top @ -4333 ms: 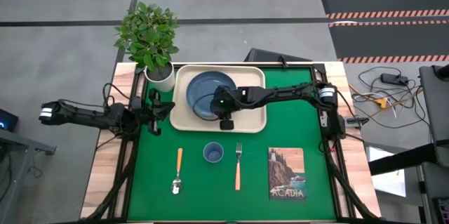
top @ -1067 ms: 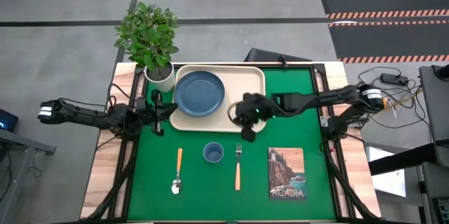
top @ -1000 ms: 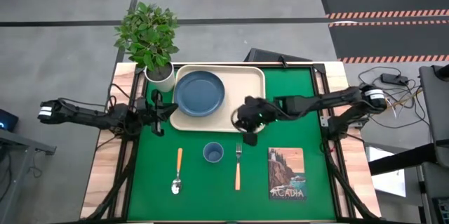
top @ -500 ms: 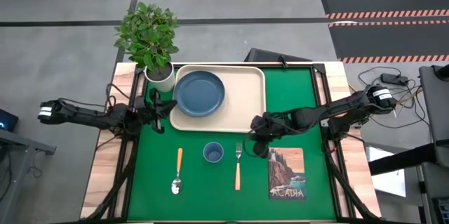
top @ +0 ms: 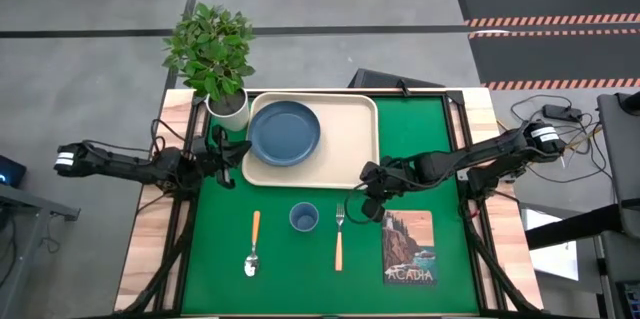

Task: Pick and place plate/cup/fork/spoon on tray
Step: Put the blue cup on the white serving tray at the top right of the blue plate

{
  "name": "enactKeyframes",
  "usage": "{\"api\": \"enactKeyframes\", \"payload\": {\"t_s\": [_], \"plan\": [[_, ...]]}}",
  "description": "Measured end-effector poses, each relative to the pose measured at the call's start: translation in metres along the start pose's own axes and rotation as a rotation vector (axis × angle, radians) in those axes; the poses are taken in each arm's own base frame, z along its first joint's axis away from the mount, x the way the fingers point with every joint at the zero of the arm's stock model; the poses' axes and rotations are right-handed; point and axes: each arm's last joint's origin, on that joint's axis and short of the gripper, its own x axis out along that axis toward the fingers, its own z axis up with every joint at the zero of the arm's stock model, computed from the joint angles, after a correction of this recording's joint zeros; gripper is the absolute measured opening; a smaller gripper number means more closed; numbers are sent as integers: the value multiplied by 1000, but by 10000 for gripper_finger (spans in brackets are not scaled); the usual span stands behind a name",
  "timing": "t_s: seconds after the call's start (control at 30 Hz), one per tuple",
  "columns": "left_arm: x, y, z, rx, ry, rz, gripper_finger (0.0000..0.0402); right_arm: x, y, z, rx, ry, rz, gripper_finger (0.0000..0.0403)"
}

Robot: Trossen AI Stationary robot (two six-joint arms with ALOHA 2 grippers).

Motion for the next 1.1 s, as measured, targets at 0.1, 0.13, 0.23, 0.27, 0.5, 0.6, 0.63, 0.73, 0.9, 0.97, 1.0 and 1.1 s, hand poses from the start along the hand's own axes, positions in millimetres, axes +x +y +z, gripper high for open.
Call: {"api": "enactKeyframes", "payload": {"t_s": [0.1, 0.13, 0.23, 0.27, 0.5, 0.6, 0.63, 0.73, 0.9, 0.97, 1.0, 1.1], "plan": [[0, 0, 0, 0, 0, 0, 0, 0, 0, 0, 0, -1, 0, 11], [0, 0, 0, 0, 0, 0, 0, 0, 0, 0, 0, 0, 0, 11], [0, 0, 0, -1, -2, 0, 0, 0, 0, 0, 1, 0, 0, 11], [0, 0, 0, -1, -1, 0, 0, 0, 0, 0, 1, 0, 0, 11], [0, 0, 0, -1, -1, 0, 0, 0, 0, 0, 3, -1, 1, 11], [0, 0, 0, -1, -1, 0, 0, 0, 0, 0, 3, -1, 0, 11], [0, 0, 0, -1, -1, 0, 0, 0, 0, 0, 3, -1, 0, 11], [0, 0, 0, -1, -1, 0, 0, 0, 0, 0, 3, -1, 0, 14], [0, 0, 0, -1, -1, 0, 0, 0, 0, 0, 30, -10, -12, 48], [0, 0, 0, -1, -1, 0, 0, 0, -1, 1, 41, -15, -20, 70], [0, 0, 0, -1, -1, 0, 0, 0, -1, 1, 45, -15, -20, 81], [0, 0, 0, -1, -1, 0, 0, 0, -1, 0, 45, -15, -21, 115]]}}
